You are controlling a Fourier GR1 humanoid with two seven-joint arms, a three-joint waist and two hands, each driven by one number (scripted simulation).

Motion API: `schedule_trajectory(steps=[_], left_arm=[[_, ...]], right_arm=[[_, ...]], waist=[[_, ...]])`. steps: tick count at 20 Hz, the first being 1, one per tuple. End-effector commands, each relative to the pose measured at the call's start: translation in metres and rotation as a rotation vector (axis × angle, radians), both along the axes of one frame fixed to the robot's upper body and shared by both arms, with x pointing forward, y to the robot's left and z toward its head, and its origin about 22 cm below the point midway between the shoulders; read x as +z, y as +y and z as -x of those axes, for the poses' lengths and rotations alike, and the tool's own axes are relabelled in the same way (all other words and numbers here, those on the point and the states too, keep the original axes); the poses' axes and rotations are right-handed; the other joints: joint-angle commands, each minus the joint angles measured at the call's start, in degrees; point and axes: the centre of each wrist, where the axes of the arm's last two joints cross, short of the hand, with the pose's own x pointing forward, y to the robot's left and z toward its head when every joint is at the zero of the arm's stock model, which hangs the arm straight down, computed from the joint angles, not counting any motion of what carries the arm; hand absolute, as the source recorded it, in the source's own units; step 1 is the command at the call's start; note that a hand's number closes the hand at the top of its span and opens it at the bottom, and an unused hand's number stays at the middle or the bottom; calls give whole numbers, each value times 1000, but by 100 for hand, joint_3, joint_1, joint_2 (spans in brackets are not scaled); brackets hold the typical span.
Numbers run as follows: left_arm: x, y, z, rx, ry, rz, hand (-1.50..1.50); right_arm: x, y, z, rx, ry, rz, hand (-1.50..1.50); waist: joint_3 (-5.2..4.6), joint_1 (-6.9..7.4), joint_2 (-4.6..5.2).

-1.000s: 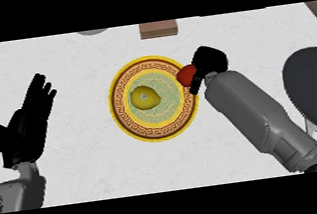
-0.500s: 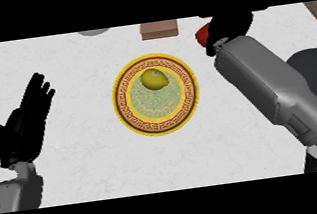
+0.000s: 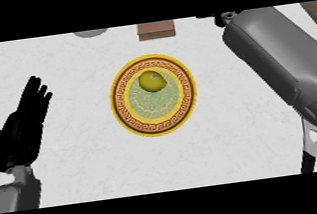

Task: Pick the bell pepper from the plate and place it in the pan

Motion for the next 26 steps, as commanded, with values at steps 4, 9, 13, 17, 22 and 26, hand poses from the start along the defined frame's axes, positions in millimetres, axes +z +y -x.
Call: schedule_trajectory(steps=[4,9,13,17,22,26], left_arm=[[5,7,4,9,3,-6,0],[-5,4,3,15,-7,-3,0],[4,0,3,13,4,12,0],[2,14,1,34,-2,-5,0],[9,6,6,-6,-17,-9,0],[15,-11,5,-12,-29,14,0]], right_arm=[[24,-59,3,-253,-117,-37,150],[27,-111,21,-277,-160,-44,150],[-2,-152,46,-298,-200,-66,150],[-6,-206,82,-293,-231,-68,150],[-65,-261,111,-289,-253,-115,150],[-87,-291,128,-247,-227,-169,150]], waist=[[7,-45,2],[5,-113,3],[10,-155,1],[9,-202,6],[16,16,66],[13,84,72]])
